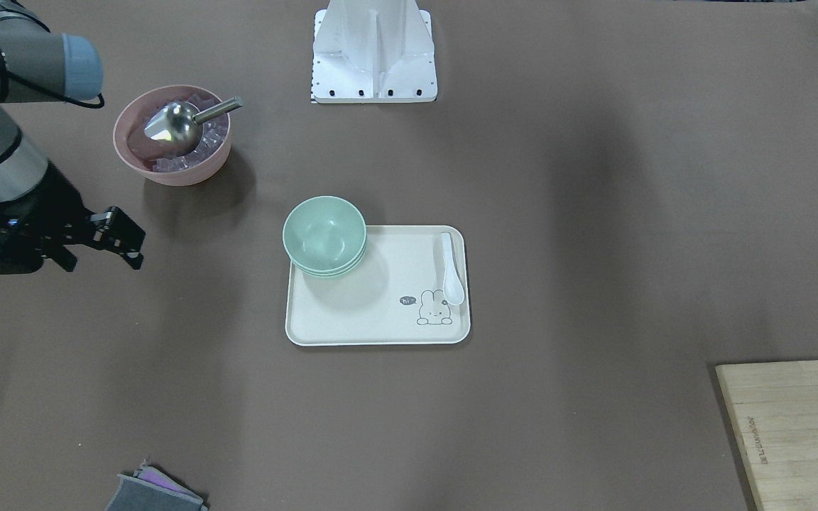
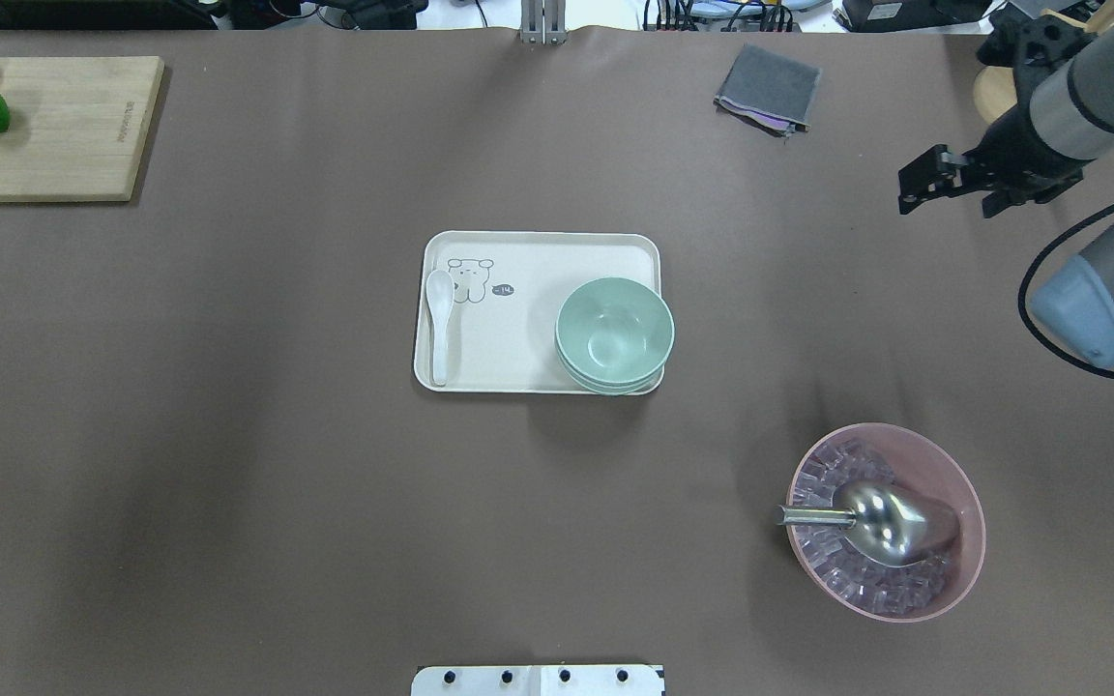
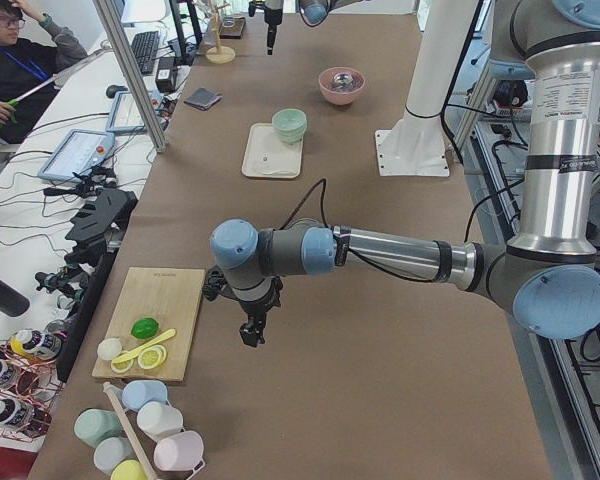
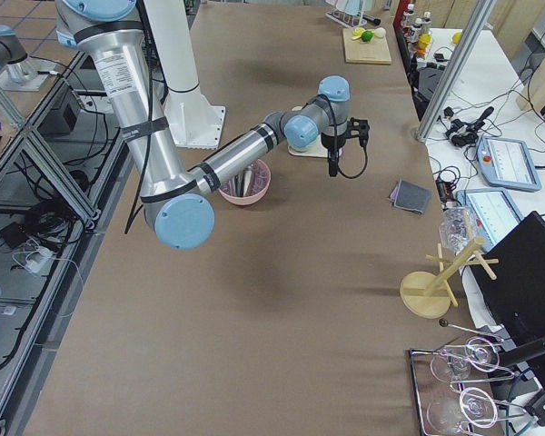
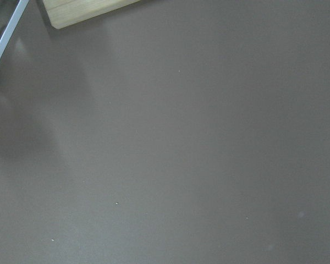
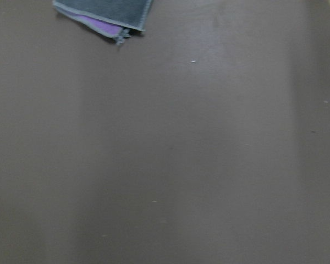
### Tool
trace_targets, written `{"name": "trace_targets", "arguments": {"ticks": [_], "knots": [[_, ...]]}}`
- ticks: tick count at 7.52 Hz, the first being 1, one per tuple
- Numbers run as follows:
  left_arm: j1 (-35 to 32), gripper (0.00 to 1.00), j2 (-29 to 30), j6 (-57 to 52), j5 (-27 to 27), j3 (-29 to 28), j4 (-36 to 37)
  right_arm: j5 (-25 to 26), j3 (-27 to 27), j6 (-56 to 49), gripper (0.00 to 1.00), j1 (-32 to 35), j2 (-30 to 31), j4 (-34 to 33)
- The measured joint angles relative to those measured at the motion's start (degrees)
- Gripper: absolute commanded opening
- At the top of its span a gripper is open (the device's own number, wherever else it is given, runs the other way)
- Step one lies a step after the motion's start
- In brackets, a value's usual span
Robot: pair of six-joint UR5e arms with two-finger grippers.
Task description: Stack green bowls together
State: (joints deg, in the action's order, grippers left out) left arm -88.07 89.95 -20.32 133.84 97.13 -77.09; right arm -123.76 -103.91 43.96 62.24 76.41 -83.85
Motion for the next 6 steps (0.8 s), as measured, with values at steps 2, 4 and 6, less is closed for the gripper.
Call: {"name": "trace_targets", "arguments": {"ticks": [2,4,6], "knots": [[0.00,0.98,0.02,0.25,0.28,-1.06,0.18,-0.40,0.33,-7.23,1.00,5.76,6.04,-0.07],[-0.01,0.98,-0.12,2.97,1.11,-1.01,0.19,-1.86,0.79,-17.98,1.00,11.60,12.20,-0.19],[-0.13,0.98,-0.28,6.17,3.73,-1.00,0.12,-4.12,2.30,-29.69,1.00,17.30,18.30,-0.18]]}}
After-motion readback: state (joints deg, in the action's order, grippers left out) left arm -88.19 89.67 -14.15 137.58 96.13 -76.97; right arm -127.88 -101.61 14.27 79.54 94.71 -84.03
